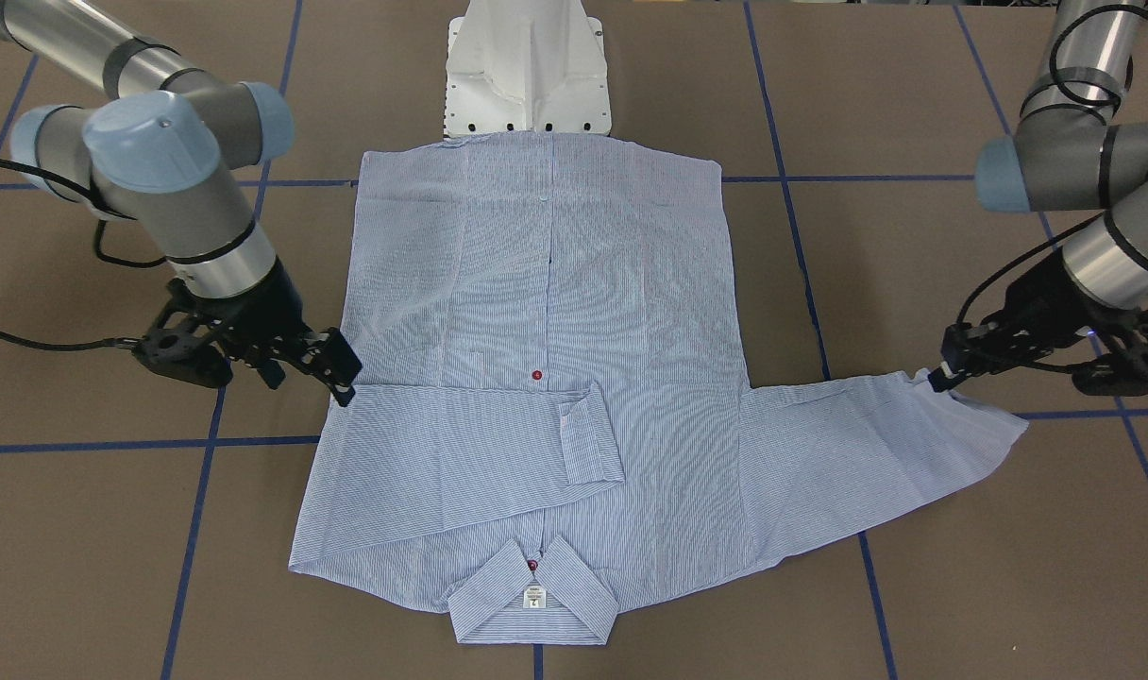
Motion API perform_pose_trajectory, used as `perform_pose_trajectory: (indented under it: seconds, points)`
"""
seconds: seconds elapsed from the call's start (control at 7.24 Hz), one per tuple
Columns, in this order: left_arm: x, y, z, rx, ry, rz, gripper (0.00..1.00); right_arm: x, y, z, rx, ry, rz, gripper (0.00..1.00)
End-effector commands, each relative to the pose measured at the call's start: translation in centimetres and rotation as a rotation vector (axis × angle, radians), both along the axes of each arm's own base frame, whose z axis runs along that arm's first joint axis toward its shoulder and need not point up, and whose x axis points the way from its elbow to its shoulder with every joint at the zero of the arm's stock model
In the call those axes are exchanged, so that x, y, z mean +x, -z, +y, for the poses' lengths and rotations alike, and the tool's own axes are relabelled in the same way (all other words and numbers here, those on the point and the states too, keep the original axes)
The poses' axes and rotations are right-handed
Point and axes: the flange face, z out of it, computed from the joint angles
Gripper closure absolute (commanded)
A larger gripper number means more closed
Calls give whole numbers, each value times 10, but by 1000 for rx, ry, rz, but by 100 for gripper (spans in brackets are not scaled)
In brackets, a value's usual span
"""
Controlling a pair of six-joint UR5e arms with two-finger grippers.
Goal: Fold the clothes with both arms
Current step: 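Carry the held cuff across the chest toward the far shirt side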
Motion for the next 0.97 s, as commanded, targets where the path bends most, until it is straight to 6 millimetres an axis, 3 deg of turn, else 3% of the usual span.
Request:
perform_pose_trajectory:
  seconds: [0.0, 0.14, 0.28, 0.41, 0.55, 0.83]
  points:
    - [117, 109, 50, -45, 34, 86, 100, 56, -48, 21, -15, 4, 41, 0]
    - [166, 135, 78, -38, 51, 103, 100, 77, -60, 35, -7, 18, 55, 0]
    - [198, 159, 102, -31, 59, 126, 100, 90, -72, 40, -6, 23, 72, 0]
    - [215, 182, 110, -33, 74, 147, 100, 93, -83, 43, -20, 23, 85, 0]
    - [245, 200, 109, -42, 95, 141, 100, 93, -87, 44, -25, 23, 89, 0]
    - [266, 199, 102, -39, 133, 129, 100, 94, -89, 43, -25, 17, 97, 0]
